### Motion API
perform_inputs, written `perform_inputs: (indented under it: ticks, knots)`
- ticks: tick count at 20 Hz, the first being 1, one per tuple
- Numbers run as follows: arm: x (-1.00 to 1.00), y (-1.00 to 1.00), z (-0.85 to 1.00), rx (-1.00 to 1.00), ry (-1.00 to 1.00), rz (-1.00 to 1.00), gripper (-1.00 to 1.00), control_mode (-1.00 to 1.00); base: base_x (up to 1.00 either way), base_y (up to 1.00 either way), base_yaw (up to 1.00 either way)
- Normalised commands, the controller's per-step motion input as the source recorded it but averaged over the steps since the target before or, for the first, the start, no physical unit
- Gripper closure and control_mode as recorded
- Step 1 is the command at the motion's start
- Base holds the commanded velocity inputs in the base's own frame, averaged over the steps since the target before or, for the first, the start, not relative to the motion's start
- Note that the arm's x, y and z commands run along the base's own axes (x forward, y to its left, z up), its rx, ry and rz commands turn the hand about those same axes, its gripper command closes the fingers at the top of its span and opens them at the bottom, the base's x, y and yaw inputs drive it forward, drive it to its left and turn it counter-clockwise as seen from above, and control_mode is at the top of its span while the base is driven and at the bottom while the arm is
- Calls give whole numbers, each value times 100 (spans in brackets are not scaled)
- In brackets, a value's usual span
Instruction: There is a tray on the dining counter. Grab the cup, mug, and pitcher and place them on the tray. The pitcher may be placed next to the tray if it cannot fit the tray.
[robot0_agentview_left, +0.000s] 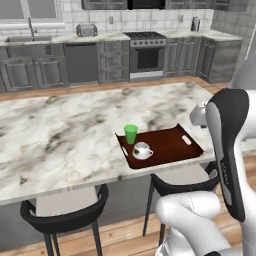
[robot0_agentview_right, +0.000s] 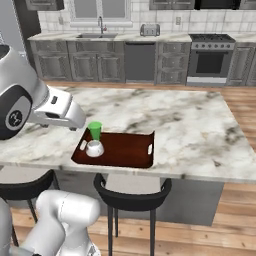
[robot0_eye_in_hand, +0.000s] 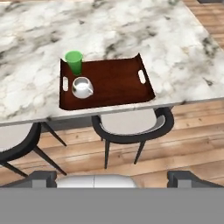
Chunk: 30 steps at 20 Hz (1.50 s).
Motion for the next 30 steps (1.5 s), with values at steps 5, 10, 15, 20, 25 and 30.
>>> perform_inputs:
  ticks: [5, 10, 15, 20, 25, 30]
  knots:
    - [0, 0, 0, 0, 0, 0, -100, 100, -94, 66, 0]
    - [0, 0, 0, 0, 0, 0, -100, 100, -96, 100, 0]
    - [0, 0, 0, 0, 0, 0, -100, 100, -57, 100, 0]
    - [0, 0, 0, 0, 0, 0, -100, 100, -25, 100, 0]
    - [0, 0, 0, 0, 0, 0, -100, 100, -2, 100, -1]
    - [0, 0, 0, 0, 0, 0, -100, 100, 0, 100, -4]
